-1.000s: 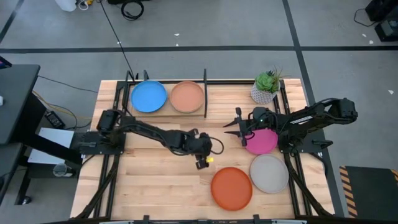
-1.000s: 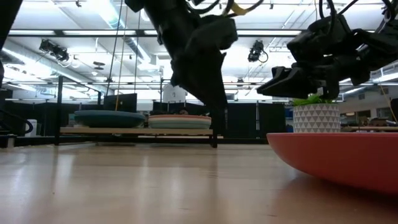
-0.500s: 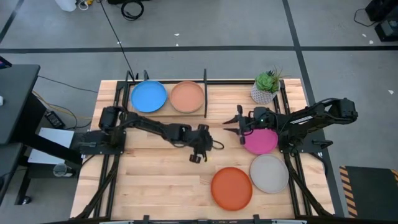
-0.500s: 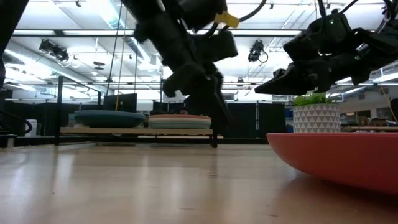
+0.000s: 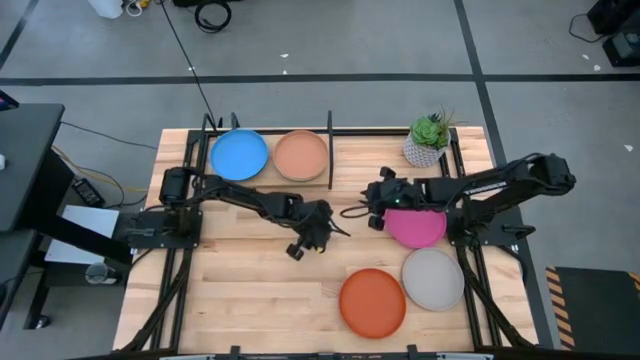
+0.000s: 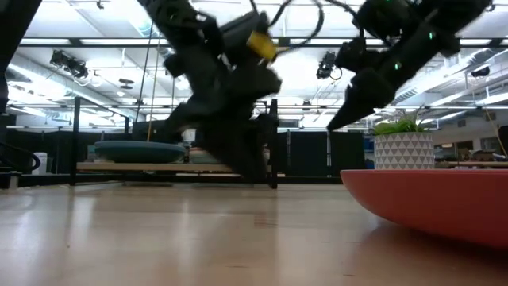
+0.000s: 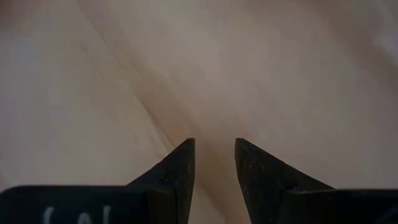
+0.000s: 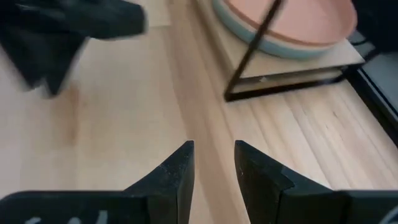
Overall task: Place and stack plates onto a shelf
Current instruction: Stack the pink plate on top of the light blue plate on the shelf
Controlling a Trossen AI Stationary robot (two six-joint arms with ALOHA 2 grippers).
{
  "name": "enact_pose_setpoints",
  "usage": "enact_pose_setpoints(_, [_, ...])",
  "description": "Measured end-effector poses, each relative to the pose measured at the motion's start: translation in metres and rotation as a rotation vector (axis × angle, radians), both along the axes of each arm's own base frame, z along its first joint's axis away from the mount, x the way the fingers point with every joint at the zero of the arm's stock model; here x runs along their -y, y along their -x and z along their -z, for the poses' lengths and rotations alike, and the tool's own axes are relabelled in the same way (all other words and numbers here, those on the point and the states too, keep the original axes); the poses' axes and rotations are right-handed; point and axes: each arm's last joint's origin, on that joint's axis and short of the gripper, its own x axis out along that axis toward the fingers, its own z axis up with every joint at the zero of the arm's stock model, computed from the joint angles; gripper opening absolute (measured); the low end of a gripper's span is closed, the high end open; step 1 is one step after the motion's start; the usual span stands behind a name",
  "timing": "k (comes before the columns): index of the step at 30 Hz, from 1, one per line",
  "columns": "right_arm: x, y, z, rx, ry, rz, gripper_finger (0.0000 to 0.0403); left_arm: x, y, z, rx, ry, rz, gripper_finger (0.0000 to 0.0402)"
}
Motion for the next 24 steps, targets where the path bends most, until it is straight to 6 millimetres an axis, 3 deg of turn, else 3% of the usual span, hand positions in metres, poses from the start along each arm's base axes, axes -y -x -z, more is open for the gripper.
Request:
enact_pose_setpoints(2, [-0.003,-0.001,-0.008,-0.073,0.002,-0.017,0.0121,0.0,0.01,0.009,-0.044,0.009,-0.016,0.012])
enact_pose_setpoints(6, [-0.003,0.0,-0.026,-0.174,-0.025,0.012,0.0121,-0.001,0.027,0.007,-0.023,-0.001,-0.041,0.0119])
enact_pose_setpoints(10, [-0.001,0.006,-0.038,-0.285,-0.053,0.055,0.0121,0.0,0.04,-0.021,0.083,-0.041,-0.095,0.0107])
enact_pose_setpoints(17, [0.011,0.022,-0.028,-0.478,-0.104,-0.021,0.0121,0.011,0.066,-0.068,0.282,0.003,-0.126,0.0078])
enact_pose_setpoints(24, [0.022,0.033,-0.02,-0.578,-0.166,-0.082,0.0121,0.027,0.106,-0.067,0.287,0.06,-0.137,0.0059])
